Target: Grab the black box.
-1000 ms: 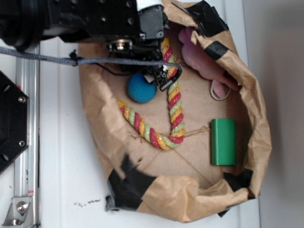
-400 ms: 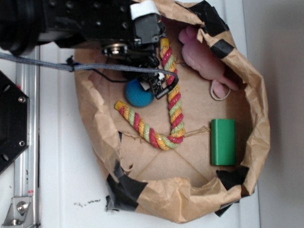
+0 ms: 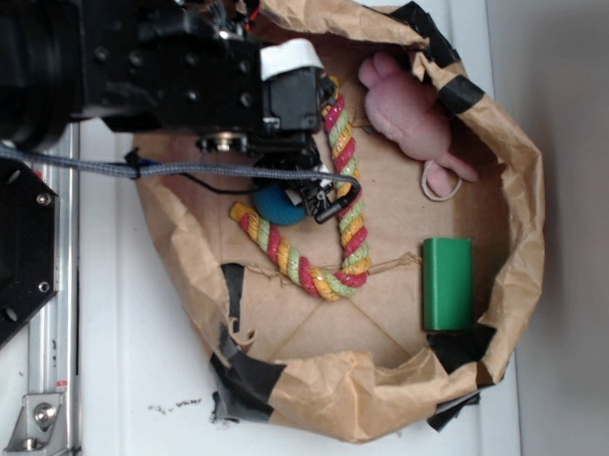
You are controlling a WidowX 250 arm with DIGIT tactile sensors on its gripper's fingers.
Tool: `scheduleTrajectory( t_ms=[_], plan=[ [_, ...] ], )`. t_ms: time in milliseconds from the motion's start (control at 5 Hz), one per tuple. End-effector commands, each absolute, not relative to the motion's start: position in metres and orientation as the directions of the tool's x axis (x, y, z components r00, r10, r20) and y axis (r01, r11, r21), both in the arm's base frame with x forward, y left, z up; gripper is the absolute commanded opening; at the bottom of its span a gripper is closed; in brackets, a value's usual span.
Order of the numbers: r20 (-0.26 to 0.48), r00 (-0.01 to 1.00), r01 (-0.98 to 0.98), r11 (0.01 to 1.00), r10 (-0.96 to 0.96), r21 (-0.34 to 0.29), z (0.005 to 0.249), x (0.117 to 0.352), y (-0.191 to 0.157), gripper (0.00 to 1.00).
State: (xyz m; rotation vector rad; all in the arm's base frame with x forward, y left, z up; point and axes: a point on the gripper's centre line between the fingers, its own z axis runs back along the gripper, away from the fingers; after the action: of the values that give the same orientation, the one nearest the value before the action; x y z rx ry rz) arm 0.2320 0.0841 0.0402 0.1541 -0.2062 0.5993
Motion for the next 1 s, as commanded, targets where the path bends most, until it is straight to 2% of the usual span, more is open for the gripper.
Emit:
scheduleTrajectory(
  t_ms=[0, 200, 400, 800],
  plan=[
    [0.247, 0.827, -0.54, 0.836, 0.505, 0.098, 0.038, 0.219, 0.088, 1.0],
    [0.243, 0.831, -0.534, 0.84, 0.501, 0.095, 0.036, 0.215, 0.085, 1.0],
    [0.236, 0.829, -0.536, 0.84, 0.506, 0.082, 0.034, 0.212, 0.084, 0.0],
    [0.24, 0.83, -0.536, 0.84, 0.504, 0.09, 0.026, 0.216, 0.083, 0.0]
  ],
)
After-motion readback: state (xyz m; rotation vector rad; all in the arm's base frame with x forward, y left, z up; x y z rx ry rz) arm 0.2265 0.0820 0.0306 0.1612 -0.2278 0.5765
